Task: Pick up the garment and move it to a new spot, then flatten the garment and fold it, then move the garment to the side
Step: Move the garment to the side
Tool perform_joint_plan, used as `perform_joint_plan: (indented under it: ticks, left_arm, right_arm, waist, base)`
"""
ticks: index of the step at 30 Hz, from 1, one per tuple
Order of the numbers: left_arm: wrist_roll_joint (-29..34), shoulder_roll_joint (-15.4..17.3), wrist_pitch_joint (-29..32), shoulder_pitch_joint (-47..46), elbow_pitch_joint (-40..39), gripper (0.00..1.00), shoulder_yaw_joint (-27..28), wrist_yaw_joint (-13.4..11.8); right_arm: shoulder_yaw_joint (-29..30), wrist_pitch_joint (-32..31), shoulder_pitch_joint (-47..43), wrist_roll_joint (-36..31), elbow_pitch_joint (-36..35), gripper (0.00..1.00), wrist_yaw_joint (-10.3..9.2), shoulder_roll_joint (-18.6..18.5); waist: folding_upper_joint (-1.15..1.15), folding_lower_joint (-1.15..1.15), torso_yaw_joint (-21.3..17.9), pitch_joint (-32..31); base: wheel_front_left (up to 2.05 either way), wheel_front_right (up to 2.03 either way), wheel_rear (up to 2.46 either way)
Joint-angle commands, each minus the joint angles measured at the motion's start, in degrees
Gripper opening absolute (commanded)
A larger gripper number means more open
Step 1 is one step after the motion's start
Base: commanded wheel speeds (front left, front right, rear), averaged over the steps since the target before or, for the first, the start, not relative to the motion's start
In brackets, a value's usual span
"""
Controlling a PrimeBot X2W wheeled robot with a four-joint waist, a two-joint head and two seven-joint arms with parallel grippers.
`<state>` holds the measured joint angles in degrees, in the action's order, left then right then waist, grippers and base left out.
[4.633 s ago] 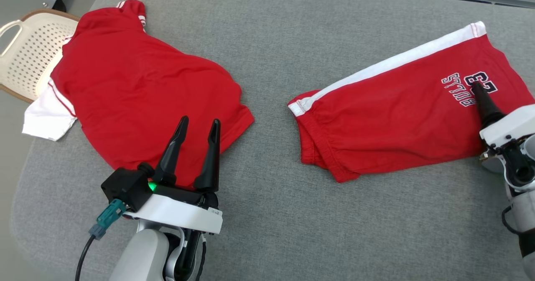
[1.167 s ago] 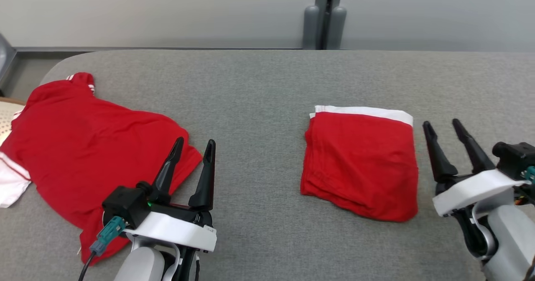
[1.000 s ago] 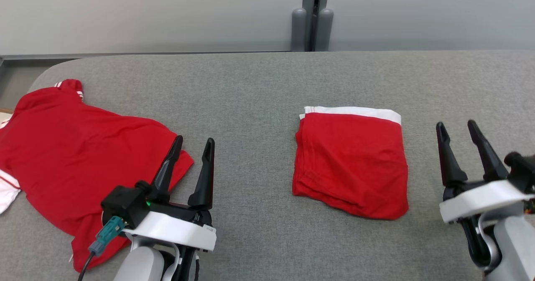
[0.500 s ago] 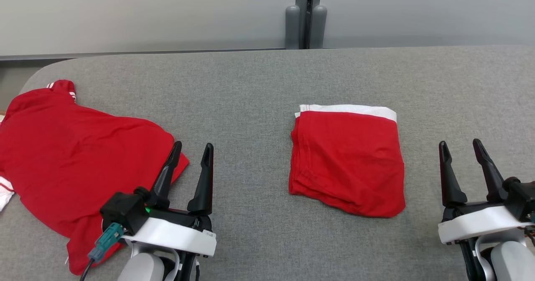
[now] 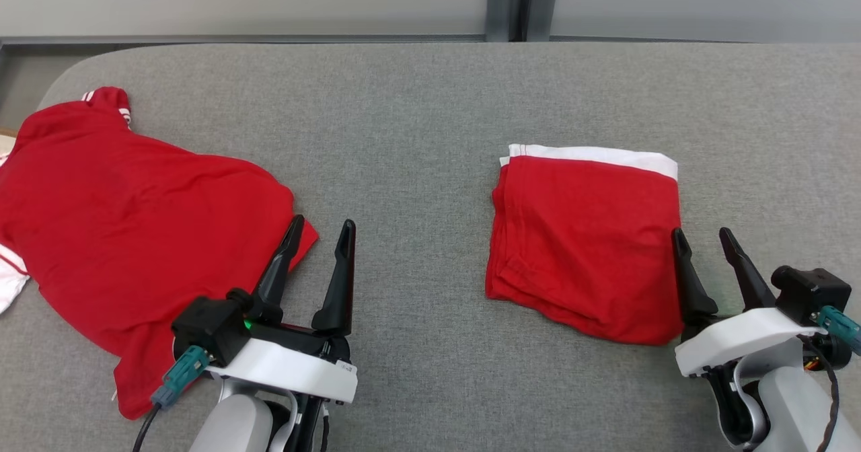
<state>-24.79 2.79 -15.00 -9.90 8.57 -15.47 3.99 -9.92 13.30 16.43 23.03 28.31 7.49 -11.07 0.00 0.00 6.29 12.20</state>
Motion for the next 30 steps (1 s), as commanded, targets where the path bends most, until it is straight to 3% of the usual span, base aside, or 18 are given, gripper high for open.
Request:
perform_joint_plan:
  ticks: [1,7,8,9,10,16,23,30]
  left_arm:
    - [0.01,0.22,-0.26,-1.04,0.16,1.0,-0.15,0.18]
    - [-0.38,0.2,-0.26,-2.58,0.02,1.0,-0.9,0.0]
    - [-0.41,0.2,-0.27,-2.83,-0.03,1.0,-0.92,-0.01]
    - [-0.39,0.21,-0.27,-2.88,-0.02,1.0,-0.92,-0.02]
    - [-0.4,0.21,-0.26,-2.82,0.04,1.0,-0.99,-0.04]
    - [0.24,0.2,-0.27,-3.17,0.42,1.0,-1.11,0.08]
    - [1.54,0.2,-0.26,-3.96,-0.48,1.0,-1.11,0.31]
    - [4.12,0.23,-0.25,-7.4,-0.6,1.0,-2.91,1.52]
  right_arm:
    - [-0.66,-0.48,1.25,1.35,0.95,1.0,0.01,-0.26]
    - [-2.94,-1.44,4.48,3.52,6.36,1.0,0.01,-1.05]
    - [-3.27,-1.36,5.06,3.91,7.22,0.88,0.01,-0.92]
    - [-3.48,-1.15,5.53,4.17,7.89,0.33,0.01,-0.95]
    - [-3.57,-0.86,5.91,3.97,8.76,0.0,0.01,-1.15]
    - [-4.97,1.07,8.61,0.78,11.09,0.0,0.0,-2.61]
    - [-7.55,1.93,11.44,-6.76,9.37,0.0,0.0,-5.6]
    - [-14.97,1.97,15.57,-11.56,6.21,0.0,0.0,-14.82]
  waist:
    - [0.0,0.0,1.06,1.43]
    - [0.0,0.0,2.77,3.79]
    - [0.0,0.0,2.93,4.06]
    - [0.0,0.0,3.05,4.27]
    - [0.0,0.0,3.12,4.41]
    - [0.0,0.0,2.2,4.81]
    - [0.0,0.0,-1.63,5.04]
    - [0.0,0.0,-6.54,8.53]
  base:
    - [0.0,0.0,0.0]
    - [0.0,0.0,0.0]
    - [0.0,0.0,0.0]
    - [0.0,0.0,0.0]
    - [0.0,0.0,0.0]
    - [0.0,0.0,0.0]
    - [0.0,0.0,0.0]
    - [0.0,0.0,0.0]
